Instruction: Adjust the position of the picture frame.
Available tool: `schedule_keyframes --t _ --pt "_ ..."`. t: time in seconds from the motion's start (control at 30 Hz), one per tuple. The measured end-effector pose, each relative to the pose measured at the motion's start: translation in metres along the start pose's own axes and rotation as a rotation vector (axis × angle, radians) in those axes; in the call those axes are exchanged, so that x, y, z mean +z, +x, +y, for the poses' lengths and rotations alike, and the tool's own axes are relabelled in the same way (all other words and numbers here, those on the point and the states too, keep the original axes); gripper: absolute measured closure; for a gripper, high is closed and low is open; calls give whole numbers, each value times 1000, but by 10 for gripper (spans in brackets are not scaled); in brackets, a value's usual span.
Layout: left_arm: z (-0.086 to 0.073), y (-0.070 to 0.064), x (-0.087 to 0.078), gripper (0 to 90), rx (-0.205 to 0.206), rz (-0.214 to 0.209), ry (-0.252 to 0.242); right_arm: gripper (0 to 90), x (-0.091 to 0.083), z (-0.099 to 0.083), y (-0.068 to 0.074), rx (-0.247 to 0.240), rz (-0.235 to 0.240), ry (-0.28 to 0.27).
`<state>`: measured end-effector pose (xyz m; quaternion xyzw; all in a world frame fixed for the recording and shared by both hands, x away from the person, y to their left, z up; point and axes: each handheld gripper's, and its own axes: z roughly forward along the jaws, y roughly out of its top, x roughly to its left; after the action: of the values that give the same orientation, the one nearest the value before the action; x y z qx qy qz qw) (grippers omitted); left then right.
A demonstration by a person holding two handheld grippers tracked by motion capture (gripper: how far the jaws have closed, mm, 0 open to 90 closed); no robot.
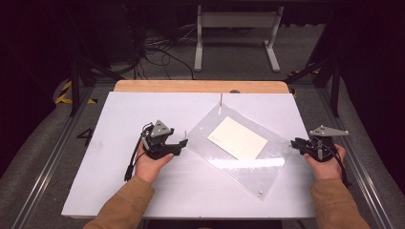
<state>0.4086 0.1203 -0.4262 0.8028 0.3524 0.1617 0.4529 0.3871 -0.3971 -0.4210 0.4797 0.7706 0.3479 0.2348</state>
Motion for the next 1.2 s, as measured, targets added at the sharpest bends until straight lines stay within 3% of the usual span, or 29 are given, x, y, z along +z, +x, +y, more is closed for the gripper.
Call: schedule_keyframes --t 0.17,0.47,0.67,0.93,1.2 --pt "-1 1 -4 305 -2 2 -2 889 12 5 -14 4 -36 65" --pt "-5 3 -7 304 -14 0 4 893 31 6 -26 -3 -27 152" --pt "-7 5 -11 303 -25 9 2 896 32 4 -29 -25 -1 164" --pt "-9 8 -16 299 -35 20 0 898 29 3 -30 -47 79 179" --pt "-12 13 -22 299 -60 35 -13 898 25 2 -15 -100 194 216"
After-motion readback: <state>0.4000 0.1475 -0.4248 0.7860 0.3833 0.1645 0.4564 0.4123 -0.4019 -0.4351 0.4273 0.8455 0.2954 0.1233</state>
